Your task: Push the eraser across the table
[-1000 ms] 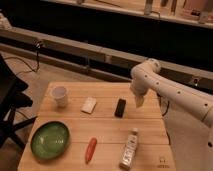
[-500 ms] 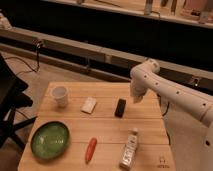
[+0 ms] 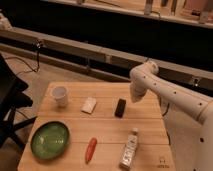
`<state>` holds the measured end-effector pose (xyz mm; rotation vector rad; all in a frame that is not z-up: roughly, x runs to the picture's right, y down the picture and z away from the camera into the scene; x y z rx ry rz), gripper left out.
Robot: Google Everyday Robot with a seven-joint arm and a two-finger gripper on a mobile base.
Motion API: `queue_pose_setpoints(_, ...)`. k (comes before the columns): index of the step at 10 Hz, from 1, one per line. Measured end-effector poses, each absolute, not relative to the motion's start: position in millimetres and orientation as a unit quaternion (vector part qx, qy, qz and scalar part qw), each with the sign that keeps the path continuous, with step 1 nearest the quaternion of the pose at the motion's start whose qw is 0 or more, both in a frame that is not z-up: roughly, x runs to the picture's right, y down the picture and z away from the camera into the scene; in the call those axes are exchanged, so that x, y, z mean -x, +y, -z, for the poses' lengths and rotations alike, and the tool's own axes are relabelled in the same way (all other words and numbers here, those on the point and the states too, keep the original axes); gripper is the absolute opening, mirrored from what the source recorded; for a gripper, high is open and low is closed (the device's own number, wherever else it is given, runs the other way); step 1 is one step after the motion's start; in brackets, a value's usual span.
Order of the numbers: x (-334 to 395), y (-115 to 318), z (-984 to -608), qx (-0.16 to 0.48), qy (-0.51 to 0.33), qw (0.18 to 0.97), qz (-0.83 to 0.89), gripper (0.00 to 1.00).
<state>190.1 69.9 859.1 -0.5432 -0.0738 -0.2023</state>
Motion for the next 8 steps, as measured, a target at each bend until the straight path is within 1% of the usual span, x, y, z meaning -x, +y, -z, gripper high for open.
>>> queue_pose_setpoints(8,-182.8,84.4,-872.1,0.292,-0.041,0.95,0.106,0.03)
